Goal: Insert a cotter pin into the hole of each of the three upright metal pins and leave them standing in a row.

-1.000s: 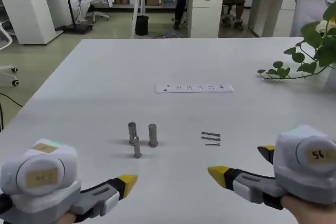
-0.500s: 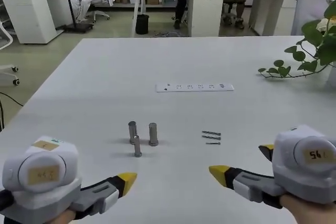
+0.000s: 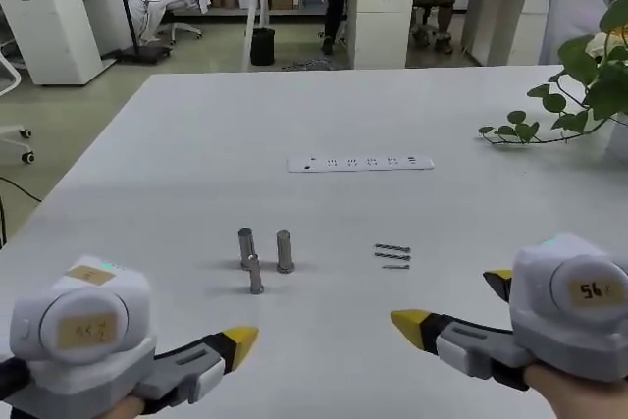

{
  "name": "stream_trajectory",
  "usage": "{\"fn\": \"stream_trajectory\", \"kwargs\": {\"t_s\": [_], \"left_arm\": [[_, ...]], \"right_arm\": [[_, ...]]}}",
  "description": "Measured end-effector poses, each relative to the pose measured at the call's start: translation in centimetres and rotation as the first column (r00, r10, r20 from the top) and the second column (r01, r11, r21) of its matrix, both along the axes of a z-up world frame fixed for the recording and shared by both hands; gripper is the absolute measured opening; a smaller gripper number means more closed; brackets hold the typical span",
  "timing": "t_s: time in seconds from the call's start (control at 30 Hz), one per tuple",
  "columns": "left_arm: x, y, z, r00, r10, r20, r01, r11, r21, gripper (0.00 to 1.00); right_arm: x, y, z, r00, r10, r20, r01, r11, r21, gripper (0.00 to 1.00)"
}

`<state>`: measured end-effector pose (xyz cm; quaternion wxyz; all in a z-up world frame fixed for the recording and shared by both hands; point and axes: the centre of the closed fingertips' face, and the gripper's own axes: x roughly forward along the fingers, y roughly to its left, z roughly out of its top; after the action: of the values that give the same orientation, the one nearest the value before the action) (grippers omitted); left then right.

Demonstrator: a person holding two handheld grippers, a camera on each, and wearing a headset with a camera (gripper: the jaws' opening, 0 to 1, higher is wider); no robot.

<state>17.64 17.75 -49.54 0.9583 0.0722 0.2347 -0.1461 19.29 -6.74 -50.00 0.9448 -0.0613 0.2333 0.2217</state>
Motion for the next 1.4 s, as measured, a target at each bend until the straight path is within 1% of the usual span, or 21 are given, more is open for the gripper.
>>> {"fn": "stream_trajectory", "kwargs": {"t_s": [0.1,0.2,0.3,0.33,0.53,0.67,0.77,0.83,0.87,0.9,0.97,1.07,1.17,1.33,1.4], "left_arm": [[0.0,0.1,0.1,1.0,-0.002,0.01,0.001,1.0,0.004,0.78],[-0.1,0.1,0.0,1.0,-0.006,0.007,0.006,1.0,0.012,0.77],[-0.1,0.1,0.0,1.0,-0.005,0.009,0.005,1.0,0.011,0.77],[-0.1,0.1,0.0,1.0,-0.006,0.008,0.006,1.0,0.011,0.76],[-0.1,0.0,-0.1,1.0,-0.015,0.013,0.015,1.0,0.011,0.75],[-0.1,0.0,-0.3,1.0,-0.016,0.007,0.016,1.0,0.012,0.74],[-0.1,0.1,-0.3,1.0,-0.015,0.009,0.015,1.0,0.013,0.74],[0.0,0.1,-0.1,1.0,-0.013,0.018,0.013,1.0,0.005,0.73],[0.0,0.1,-0.1,1.0,-0.015,0.018,0.015,1.0,0.006,0.72],[0.0,0.1,-0.1,1.0,-0.017,0.018,0.017,1.0,0.007,0.71],[0.2,0.1,-0.2,1.0,-0.022,0.017,0.022,1.0,0.013,0.7],[0.5,0.1,-0.3,0.999,-0.025,0.02,0.025,1.0,0.008,0.67],[1.1,0.0,-0.4,0.999,-0.029,0.017,0.029,1.0,0.006,0.65],[2.5,-0.4,-0.6,0.999,-0.049,0.023,0.049,0.999,0.007,0.6],[3.2,-0.5,-1.0,0.998,-0.058,0.032,0.058,0.998,0.015,0.59]], "right_arm": [[0.0,0.1,0.1,1.0,0.003,0.004,-0.003,1.0,0.005,0.7],[0.0,0.1,0.4,1.0,0.009,0.013,-0.009,1.0,0.018,0.69],[0.0,0.2,0.8,0.999,0.02,0.04,-0.021,0.999,0.024,0.67],[0.0,0.2,0.8,0.999,0.021,0.039,-0.022,0.999,0.023,0.66],[-0.1,0.3,0.7,0.999,0.025,0.038,-0.026,0.999,0.027,0.65],[0.0,0.4,0.7,0.999,0.029,0.037,-0.03,0.999,0.027,0.65],[0.0,0.5,0.7,0.999,0.031,0.037,-0.033,0.999,0.032,0.65],[0.1,0.6,0.8,0.999,0.026,0.042,-0.028,0.998,0.054,0.62],[0.1,0.7,1.0,0.999,0.025,0.045,-0.028,0.997,0.079,0.61],[0.1,0.7,1.1,0.999,0.024,0.043,-0.027,0.996,0.085,0.6],[0.2,0.8,1.0,0.999,0.026,0.04,-0.029,0.996,0.085,0.6],[0.2,0.8,0.8,0.999,0.034,0.035,-0.037,0.996,0.077,0.6],[0.1,0.9,0.7,0.999,0.04,0.028,-0.042,0.996,0.084,0.59],[0.3,0.9,0.5,0.999,0.046,0.022,-0.048,0.995,0.088,0.58],[0.5,0.9,0.4,0.999,0.046,0.02,-0.048,0.994,0.103,0.58]]}}
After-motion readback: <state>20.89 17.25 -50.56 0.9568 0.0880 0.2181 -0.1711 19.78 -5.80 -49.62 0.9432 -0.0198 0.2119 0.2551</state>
